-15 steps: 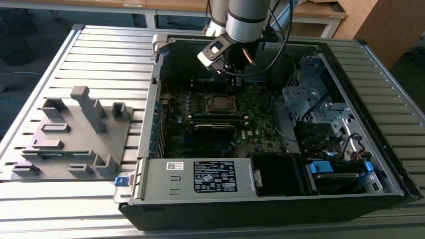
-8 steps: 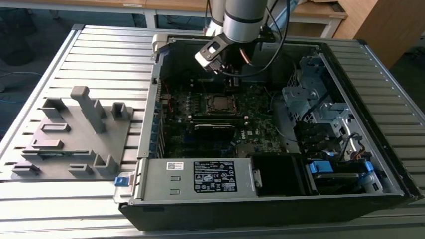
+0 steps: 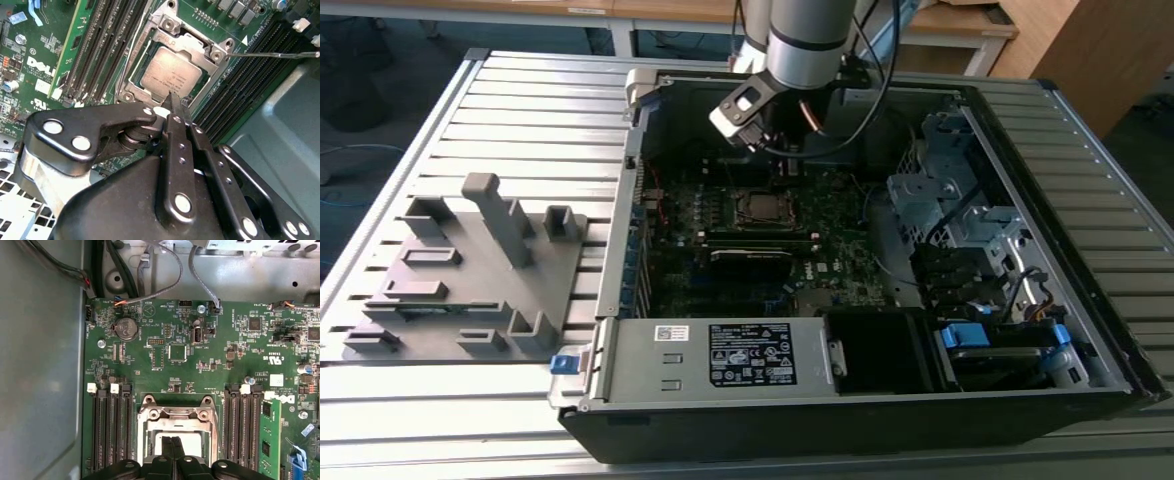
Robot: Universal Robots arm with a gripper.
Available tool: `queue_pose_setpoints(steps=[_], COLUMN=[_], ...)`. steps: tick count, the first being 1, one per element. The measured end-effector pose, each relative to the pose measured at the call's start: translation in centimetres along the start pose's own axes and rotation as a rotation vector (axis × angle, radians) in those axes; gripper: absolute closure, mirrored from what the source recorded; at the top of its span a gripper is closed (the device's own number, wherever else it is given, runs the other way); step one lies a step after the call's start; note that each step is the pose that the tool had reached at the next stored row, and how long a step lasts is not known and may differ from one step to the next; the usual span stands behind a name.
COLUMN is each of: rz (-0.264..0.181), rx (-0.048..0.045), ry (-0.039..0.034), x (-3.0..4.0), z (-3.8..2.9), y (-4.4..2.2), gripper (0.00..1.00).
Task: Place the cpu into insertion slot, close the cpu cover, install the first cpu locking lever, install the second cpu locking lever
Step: 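Close the cpu cover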
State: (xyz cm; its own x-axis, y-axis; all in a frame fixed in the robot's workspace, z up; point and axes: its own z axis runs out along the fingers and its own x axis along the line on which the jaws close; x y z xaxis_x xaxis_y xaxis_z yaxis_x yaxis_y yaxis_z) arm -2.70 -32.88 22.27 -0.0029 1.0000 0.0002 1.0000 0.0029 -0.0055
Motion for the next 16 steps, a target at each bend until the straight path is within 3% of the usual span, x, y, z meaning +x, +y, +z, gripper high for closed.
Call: queue_pose_setpoints(steps=[8,16], rz=[0.000,0.000], rx=[-0.0001,0.0000], ry=[0.0002,0.0000], x=[-0.78,-0.81], z=[0.07,0.34], y=[-0.13,-1.35], gripper=[0.90,0.90])
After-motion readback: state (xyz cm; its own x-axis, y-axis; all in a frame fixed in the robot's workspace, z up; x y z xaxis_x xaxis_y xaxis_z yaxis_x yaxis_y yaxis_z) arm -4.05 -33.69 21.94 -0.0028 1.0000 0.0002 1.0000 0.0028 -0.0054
